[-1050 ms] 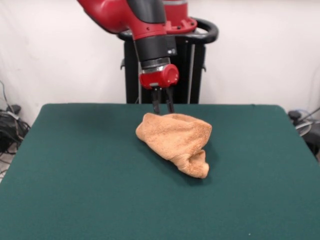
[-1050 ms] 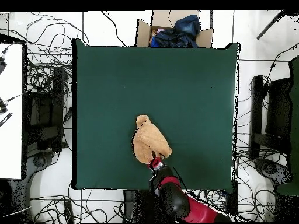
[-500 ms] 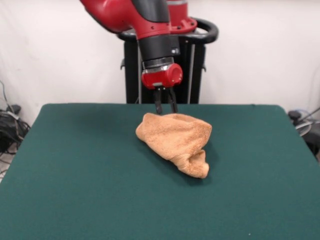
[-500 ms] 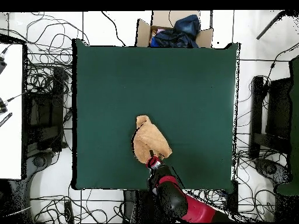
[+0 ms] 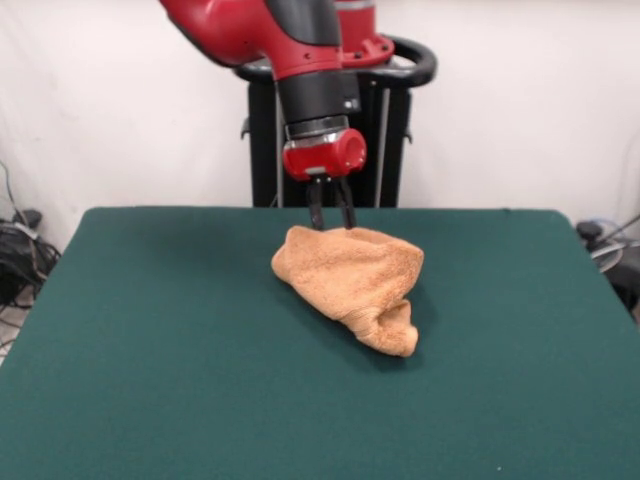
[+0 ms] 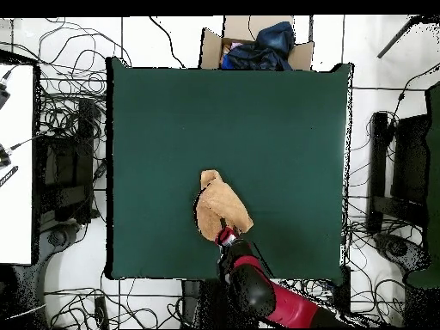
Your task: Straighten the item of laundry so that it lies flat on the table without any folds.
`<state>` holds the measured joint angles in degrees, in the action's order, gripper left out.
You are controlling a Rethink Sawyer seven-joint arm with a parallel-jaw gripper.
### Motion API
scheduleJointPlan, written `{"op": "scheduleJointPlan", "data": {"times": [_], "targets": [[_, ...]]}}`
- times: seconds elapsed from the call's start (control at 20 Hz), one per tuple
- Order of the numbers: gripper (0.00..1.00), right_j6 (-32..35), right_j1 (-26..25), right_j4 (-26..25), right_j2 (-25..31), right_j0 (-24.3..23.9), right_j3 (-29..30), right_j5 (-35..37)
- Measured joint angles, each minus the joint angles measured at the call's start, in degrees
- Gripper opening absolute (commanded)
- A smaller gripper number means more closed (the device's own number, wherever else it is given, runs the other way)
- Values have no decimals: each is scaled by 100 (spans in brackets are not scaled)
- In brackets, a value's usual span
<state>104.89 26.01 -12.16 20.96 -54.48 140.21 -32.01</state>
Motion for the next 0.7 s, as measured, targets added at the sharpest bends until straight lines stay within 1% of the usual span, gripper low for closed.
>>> {"op": "scheduleJointPlan", "data": {"times": [0.3,0.45,0.7], "targets": [[100,0,56,92,3,35,-3,23],[100,0,217,405,11,140,-2,154],[100,0,397,775,62,216,-1,383]]}}
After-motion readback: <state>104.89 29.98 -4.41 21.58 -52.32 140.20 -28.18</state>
